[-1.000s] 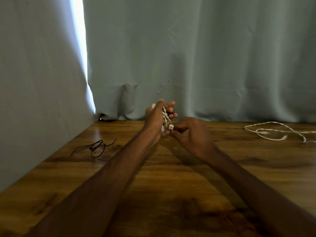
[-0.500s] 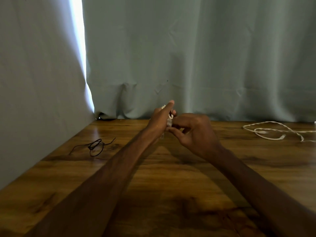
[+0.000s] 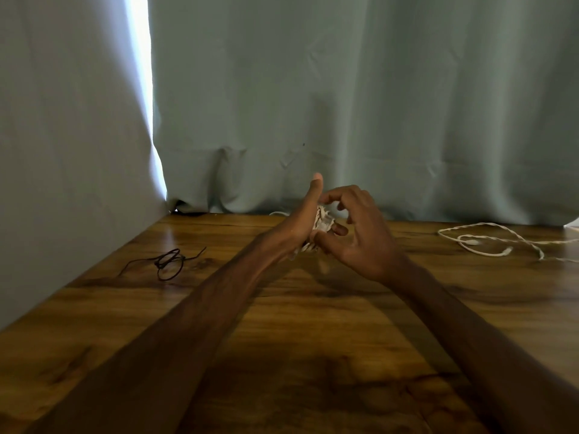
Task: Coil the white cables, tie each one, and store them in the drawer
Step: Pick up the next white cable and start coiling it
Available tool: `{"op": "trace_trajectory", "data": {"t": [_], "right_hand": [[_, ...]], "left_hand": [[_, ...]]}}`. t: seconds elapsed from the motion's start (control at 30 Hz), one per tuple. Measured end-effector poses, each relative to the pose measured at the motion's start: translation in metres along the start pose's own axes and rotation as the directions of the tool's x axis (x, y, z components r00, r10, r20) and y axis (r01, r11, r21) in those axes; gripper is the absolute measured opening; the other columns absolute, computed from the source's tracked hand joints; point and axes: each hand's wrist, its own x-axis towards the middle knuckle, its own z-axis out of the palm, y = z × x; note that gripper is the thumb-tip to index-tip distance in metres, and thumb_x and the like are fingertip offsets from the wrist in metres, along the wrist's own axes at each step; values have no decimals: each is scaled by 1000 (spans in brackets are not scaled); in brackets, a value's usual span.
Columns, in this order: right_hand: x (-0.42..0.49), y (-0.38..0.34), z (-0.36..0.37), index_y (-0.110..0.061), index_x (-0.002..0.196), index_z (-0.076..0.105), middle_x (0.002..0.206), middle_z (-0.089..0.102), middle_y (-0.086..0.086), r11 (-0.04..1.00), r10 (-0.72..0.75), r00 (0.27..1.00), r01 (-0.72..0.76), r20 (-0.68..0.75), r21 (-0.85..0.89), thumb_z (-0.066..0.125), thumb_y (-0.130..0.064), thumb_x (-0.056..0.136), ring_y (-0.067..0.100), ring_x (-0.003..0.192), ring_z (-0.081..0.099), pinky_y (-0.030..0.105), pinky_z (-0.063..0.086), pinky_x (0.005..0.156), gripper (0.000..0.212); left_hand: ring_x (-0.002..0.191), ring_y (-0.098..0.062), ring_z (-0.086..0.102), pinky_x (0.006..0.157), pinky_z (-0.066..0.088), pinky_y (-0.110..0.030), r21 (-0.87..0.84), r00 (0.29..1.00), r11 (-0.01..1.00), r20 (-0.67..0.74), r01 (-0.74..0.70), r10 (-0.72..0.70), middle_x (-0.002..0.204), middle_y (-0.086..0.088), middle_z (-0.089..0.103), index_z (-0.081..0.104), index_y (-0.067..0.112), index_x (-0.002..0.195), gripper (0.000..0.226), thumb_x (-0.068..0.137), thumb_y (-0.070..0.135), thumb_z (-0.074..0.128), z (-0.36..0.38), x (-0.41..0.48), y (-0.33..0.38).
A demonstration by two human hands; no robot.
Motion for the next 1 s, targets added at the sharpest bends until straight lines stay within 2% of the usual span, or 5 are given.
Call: {"op": "trace_trajectory", "data": {"t": [0.23,0.57,0.73,0.9,1.0], "right_hand": [[-9,-3,-9,-6,109,63,71,71,-3,954,15,953,-104,301,282,53,-10,102,7,59,71,22,55,60,13],[2,1,-1,-17,82,65,57,61,-10,955,56,989,-94,139,283,45,-20,98,5,51,61,20,47,53,26],[1,4,3,-24,64,61,50,58,-10,948,137,989,-149,61,282,44,-18,97,4,45,55,18,42,48,38],[-2,5,12,-15,78,68,63,69,2,941,218,974,-225,58,253,46,-32,97,18,55,67,37,55,52,34],[-2,6,11,-17,97,71,77,76,7,850,323,940,-340,112,402,59,-40,93,19,67,72,35,58,59,26]], "left_hand": [[44,-26,56,50,52,-29,223,970,969,189,107,-151,48,-12,50,62,6,56,96,92,84,17,6,-15,-6],[37,-18,56,63,47,-34,85,976,988,162,131,-143,41,-5,48,60,9,47,96,94,81,18,8,-7,-4],[30,-15,49,41,47,-22,62,990,988,-16,138,-137,37,-3,43,59,13,36,98,98,75,16,22,-5,-6],[33,-15,42,46,40,-24,166,990,977,24,135,-141,37,-1,37,46,12,38,96,95,80,8,13,-8,-7],[31,-9,34,42,37,-20,97,974,986,167,138,-153,43,-1,34,58,6,75,90,95,79,9,1,-10,-4]]}}
